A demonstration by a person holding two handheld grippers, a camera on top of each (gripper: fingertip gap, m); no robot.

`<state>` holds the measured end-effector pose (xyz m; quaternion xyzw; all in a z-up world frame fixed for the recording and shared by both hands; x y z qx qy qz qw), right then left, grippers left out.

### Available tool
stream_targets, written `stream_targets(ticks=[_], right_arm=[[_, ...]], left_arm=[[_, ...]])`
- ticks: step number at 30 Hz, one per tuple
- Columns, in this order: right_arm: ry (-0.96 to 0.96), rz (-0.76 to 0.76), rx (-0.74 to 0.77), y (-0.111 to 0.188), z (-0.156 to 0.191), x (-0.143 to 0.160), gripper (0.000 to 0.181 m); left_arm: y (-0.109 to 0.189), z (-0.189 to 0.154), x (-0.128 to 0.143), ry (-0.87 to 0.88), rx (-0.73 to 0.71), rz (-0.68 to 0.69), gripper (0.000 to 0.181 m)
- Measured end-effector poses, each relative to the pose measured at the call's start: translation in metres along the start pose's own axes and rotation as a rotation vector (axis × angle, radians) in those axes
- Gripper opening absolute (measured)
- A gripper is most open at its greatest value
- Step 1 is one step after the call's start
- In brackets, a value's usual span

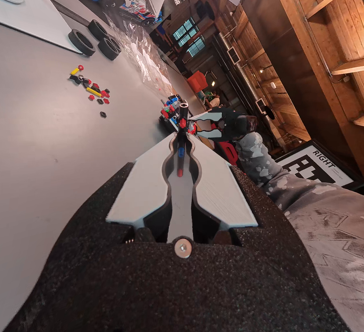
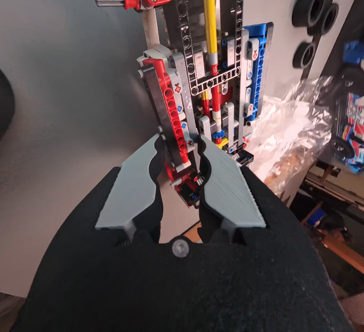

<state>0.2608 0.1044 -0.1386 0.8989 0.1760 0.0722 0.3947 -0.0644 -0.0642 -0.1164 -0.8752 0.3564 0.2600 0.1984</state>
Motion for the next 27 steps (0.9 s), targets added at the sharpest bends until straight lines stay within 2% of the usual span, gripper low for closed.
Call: stream_targets(ticks=[2, 4, 8, 9, 11, 15, 18, 22, 24, 26, 27], right_arm=[[-0.060, 0.045, 0.010, -0.006, -0.006, 0.023, 0.033], [-0.102, 0.049, 0.018, -0.009, -0.010, 0.033, 0.033], [-0.107, 0.066, 0.043, -0.009, -0.014, 0.033, 0.037], [-0.121, 0.055, 0.052, -0.003, -0.017, 0.028, 0.051], [-0.228, -0.092, 0.045, 0.022, -0.027, -0.005, 0.056], [-0.477, -0.639, -0.075, 0.078, -0.035, -0.114, 0.038], [-0.579, -0.937, -0.227, 0.093, -0.027, -0.182, 0.030], [-0.631, -1.094, -0.582, 0.087, -0.003, -0.248, 0.035], [-0.609, -1.069, -0.732, 0.078, 0.011, -0.266, 0.036], [-0.578, -1.107, -0.812, 0.075, 0.019, -0.269, 0.007], [-0.604, -1.128, -0.823, 0.072, 0.016, -0.266, 0.007]], left_arm=[[0.000, 0.002, 0.000, 0.001, -0.011, -0.009, 0.005], [-0.001, 0.003, 0.000, 0.000, -0.017, -0.016, 0.005], [-0.002, 0.003, 0.002, 0.009, -0.009, -0.014, 0.005], [-0.003, 0.002, 0.003, 0.006, -0.006, -0.011, 0.005], [-0.004, -0.001, 0.004, -0.013, 0.012, -0.001, 0.005], [-0.012, -0.007, 0.010, -0.081, 0.054, 0.066, 0.005], [-0.020, -0.014, 0.022, -0.118, 0.087, 0.150, 0.004], [-0.027, -0.025, 0.045, -0.212, 0.085, 0.339, 0.005], [-0.029, -0.030, 0.054, -0.267, 0.083, 0.413, 0.005], [-0.028, -0.030, 0.055, -0.297, 0.064, 0.444, 0.006], [-0.026, -0.029, 0.052, -0.308, 0.062, 0.434, 0.007]])
Point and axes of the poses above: each gripper's, where its closed fingertips meet, y back along the fingers, x out of its underside, z = x × y across the jaws, the point moved 4 cm from there along y, back along the fingers, and after that the axes turned 10 degrees about x, right-handed, at the moved point
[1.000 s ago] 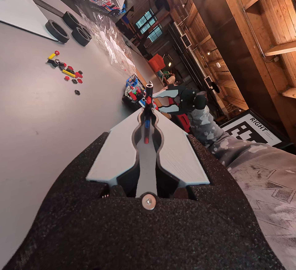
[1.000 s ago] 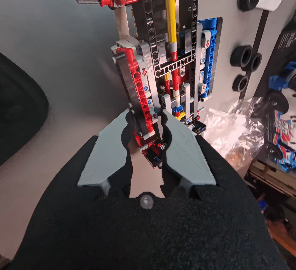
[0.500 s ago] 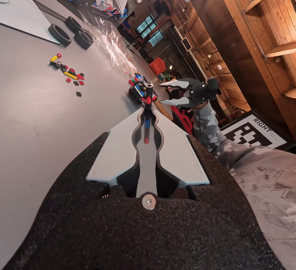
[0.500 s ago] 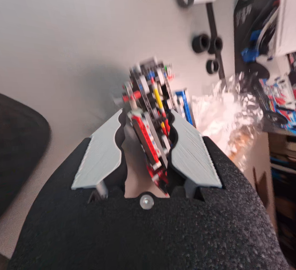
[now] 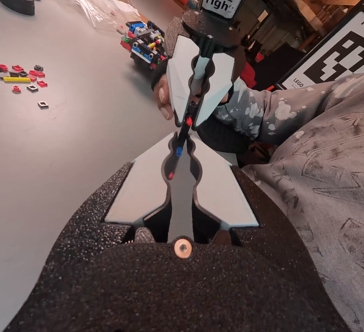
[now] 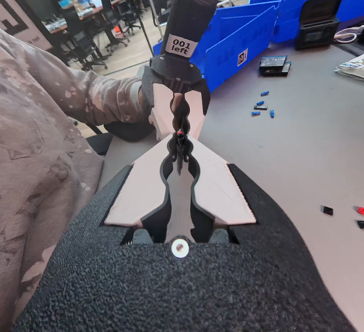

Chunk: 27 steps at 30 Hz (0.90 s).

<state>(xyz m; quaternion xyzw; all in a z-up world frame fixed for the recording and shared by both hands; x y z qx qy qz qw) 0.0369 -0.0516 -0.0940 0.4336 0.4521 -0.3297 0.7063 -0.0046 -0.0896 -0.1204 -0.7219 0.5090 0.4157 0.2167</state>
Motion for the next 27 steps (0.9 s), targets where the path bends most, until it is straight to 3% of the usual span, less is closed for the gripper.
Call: stream_targets(ticks=[6, 9, 11, 13, 18, 20, 22, 27], right_arm=[[-0.258, -0.302, -0.025, 0.016, -0.024, 0.001, 0.007], [-0.325, -0.406, -0.036, 0.020, -0.030, -0.004, 0.007], [-0.351, -0.410, -0.049, 0.021, -0.032, -0.006, 0.007], [-0.351, -0.395, -0.047, 0.021, -0.032, -0.003, 0.007], [-0.398, -0.497, -0.039, 0.028, -0.033, -0.013, 0.008], [-0.448, -0.567, -0.039, 0.033, -0.036, -0.018, 0.027], [-0.475, -0.556, -0.053, 0.030, -0.037, -0.017, 0.034], [-0.427, -0.496, -0.054, 0.012, -0.023, -0.012, 0.013]], left_arm=[[0.026, 0.011, -0.019, 0.052, 0.035, -0.167, 0.004], [0.028, 0.015, -0.018, 0.061, 0.050, -0.179, 0.021], [0.024, 0.013, -0.015, 0.063, 0.066, -0.155, 0.023], [0.021, 0.013, -0.014, 0.030, 0.027, -0.144, 0.005], [0.016, 0.006, -0.024, 0.017, 0.030, -0.235, 0.004], [0.015, 0.006, -0.028, 0.046, 0.057, -0.309, 0.003], [0.015, 0.006, -0.033, 0.078, 0.092, -0.387, 0.004], [0.003, 0.006, -0.035, 0.109, 0.134, -0.421, 0.003]])
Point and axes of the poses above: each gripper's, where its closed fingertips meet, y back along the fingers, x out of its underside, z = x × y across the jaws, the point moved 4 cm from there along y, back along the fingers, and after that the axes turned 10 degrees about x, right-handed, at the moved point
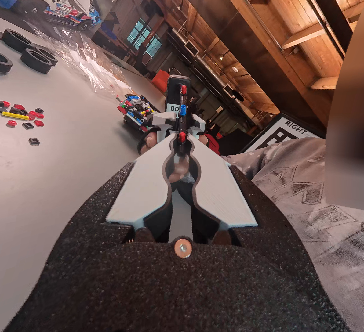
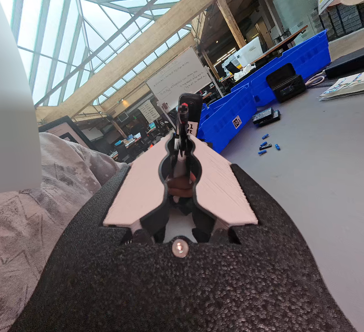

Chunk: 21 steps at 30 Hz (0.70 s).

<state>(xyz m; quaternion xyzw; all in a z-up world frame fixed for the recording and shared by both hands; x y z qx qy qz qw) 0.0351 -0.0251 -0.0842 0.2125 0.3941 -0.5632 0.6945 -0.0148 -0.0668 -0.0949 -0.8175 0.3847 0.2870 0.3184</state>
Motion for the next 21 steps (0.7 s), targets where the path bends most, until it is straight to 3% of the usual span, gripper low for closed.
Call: stream_targets(ticks=[4, 7, 11, 13, 21], right_arm=[[0.036, 0.058, 0.007, 0.003, -0.003, 0.001, 0.006], [0.065, 0.107, 0.027, 0.012, -0.007, -0.004, 0.007], [0.074, 0.164, 0.021, 0.012, -0.005, 0.001, 0.007], [0.084, 0.192, 0.022, 0.010, -0.004, 0.006, 0.007], [0.080, 0.204, -0.003, 0.009, 0.002, 0.008, 0.007]], left_arm=[[-0.003, 0.001, 0.006, -0.006, -0.009, 0.040, 0.006], [0.008, 0.003, 0.000, 0.003, -0.017, 0.063, 0.020], [0.014, 0.003, 0.004, -0.017, -0.037, 0.138, 0.015], [0.012, 0.001, 0.007, -0.046, -0.043, 0.172, 0.002], [0.012, -0.006, 0.010, -0.071, -0.020, 0.207, 0.005]])
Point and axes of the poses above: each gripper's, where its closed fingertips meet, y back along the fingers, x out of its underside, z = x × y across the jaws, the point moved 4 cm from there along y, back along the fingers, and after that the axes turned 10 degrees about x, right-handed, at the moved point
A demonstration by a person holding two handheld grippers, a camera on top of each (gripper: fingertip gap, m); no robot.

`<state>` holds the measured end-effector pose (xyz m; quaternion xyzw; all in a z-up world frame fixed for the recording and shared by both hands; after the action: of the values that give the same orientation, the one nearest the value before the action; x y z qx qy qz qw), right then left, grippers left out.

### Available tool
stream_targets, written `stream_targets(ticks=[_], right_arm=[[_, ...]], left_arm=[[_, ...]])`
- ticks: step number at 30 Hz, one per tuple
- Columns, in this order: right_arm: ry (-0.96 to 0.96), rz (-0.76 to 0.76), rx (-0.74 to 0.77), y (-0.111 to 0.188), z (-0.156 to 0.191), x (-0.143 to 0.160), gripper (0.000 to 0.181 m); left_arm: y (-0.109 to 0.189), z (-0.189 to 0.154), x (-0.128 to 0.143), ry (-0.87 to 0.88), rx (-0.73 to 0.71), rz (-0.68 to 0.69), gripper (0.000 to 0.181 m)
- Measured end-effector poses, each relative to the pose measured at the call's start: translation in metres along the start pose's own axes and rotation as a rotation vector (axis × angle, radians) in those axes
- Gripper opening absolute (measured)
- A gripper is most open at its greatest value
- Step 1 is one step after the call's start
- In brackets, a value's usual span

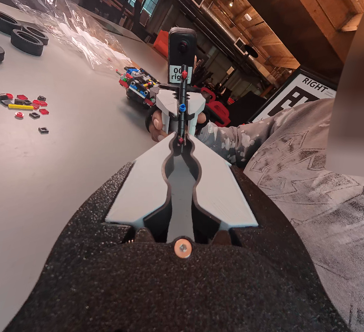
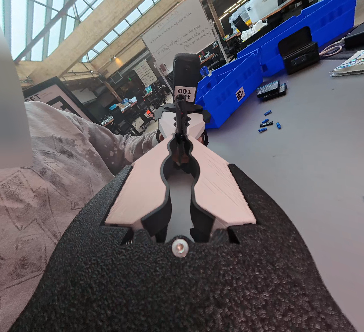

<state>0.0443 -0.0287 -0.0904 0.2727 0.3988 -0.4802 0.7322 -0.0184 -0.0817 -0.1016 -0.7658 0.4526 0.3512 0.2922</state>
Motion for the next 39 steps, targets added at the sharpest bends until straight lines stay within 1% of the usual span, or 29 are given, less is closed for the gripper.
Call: stream_targets(ticks=[1, 3, 6, 11, 16, 18, 19, 20, 22, 27, 29, 30, 34, 39], right_arm=[[0.005, 0.006, 0.000, 0.000, 0.000, 0.001, 0.007], [0.008, 0.013, -0.005, 0.000, 0.001, 0.001, 0.007], [0.015, 0.018, -0.010, 0.000, 0.002, 0.002, 0.007], [0.025, 0.024, -0.016, 0.001, 0.002, 0.002, 0.007], [0.022, -0.017, -0.037, 0.001, 0.007, -0.002, 0.008], [0.030, -0.004, -0.044, -0.001, 0.009, 0.001, 0.023], [0.044, 0.007, -0.041, -0.004, 0.009, 0.004, 0.024], [0.051, 0.011, -0.044, -0.006, 0.011, 0.007, 0.021], [0.058, 0.001, -0.051, -0.009, 0.015, 0.009, 0.008], [0.062, 0.018, -0.089, -0.007, 0.018, 0.009, 0.007], [0.076, 0.036, -0.086, -0.006, 0.018, 0.010, 0.007], [0.079, 0.036, -0.085, -0.005, 0.018, 0.010, 0.007], [0.082, 0.045, -0.085, -0.005, 0.019, 0.011, 0.007], [0.101, 0.033, -0.064, -0.006, 0.016, 0.011, 0.006]], left_arm=[[0.000, -0.001, 0.001, -0.001, 0.006, 0.006, 0.008], [-0.002, -0.002, 0.003, -0.013, 0.010, 0.026, 0.009], [-0.001, -0.001, 0.003, -0.032, -0.009, 0.039, 0.003], [-0.001, -0.002, 0.003, -0.030, -0.010, 0.047, 0.002], [0.001, -0.006, -0.004, -0.026, 0.023, -0.022, 0.001], [0.002, -0.010, -0.009, -0.019, 0.044, -0.065, 0.001], [0.002, -0.011, -0.011, -0.010, 0.056, -0.084, 0.001], [0.002, -0.011, -0.012, -0.004, 0.063, -0.092, 0.001], [0.001, -0.012, -0.011, -0.008, 0.066, -0.095, 0.001], [-0.001, -0.018, -0.009, -0.032, 0.089, -0.057, 0.002], [-0.001, -0.020, -0.008, -0.036, 0.099, -0.042, 0.012], [-0.001, -0.020, -0.008, -0.040, 0.094, -0.031, 0.013], [-0.001, -0.018, -0.007, -0.053, 0.064, -0.012, 0.002], [0.001, -0.016, -0.008, -0.060, 0.018, 0.030, 0.000]])
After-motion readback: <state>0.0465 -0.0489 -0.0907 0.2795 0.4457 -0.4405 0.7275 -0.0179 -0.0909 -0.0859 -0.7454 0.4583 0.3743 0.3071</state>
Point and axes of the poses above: each gripper's, where its closed fingertips meet, y back along the fingers, x out of its underside, z = x × y across the jaws, the point moved 4 cm from there along y, back along the fingers, and after that the axes turned 10 degrees about x, right-handed, at the moved point
